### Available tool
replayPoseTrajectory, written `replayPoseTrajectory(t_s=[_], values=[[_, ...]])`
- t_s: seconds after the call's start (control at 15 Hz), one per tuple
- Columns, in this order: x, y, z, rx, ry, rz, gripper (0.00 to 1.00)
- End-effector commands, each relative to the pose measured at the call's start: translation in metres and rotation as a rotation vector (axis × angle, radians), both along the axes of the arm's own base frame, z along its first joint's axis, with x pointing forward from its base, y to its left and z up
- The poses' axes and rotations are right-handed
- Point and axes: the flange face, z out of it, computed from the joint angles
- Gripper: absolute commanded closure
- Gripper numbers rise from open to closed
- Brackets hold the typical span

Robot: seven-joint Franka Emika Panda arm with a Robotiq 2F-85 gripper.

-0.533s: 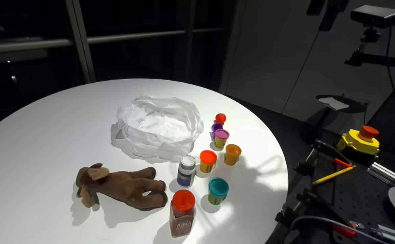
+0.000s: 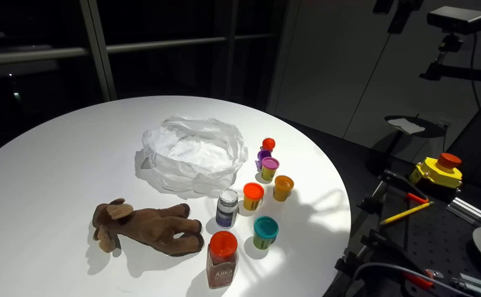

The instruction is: Put the objects and the bottles in the plastic bag

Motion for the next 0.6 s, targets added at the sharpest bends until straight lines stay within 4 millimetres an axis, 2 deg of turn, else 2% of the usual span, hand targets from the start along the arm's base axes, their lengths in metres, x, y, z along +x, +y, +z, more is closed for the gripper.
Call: replayPoseTrajectory(t_s=[0.0,0.2,0.27,0.47,0.53], values=[[0.0,0.0,0.0,0.0,0.001,0.0,0.0],[0.0,0.0,0.0,0.0,0.001,0.0,0.0],[0.007,-0.001,-0.002,0.0,0.002,-0.006,0.0],[0.035,0.0,-0.033,-0.021,0.048,-0.033,0.0],[0.046,0.001,-0.052,-0.034,0.064,-0.048,0.0]])
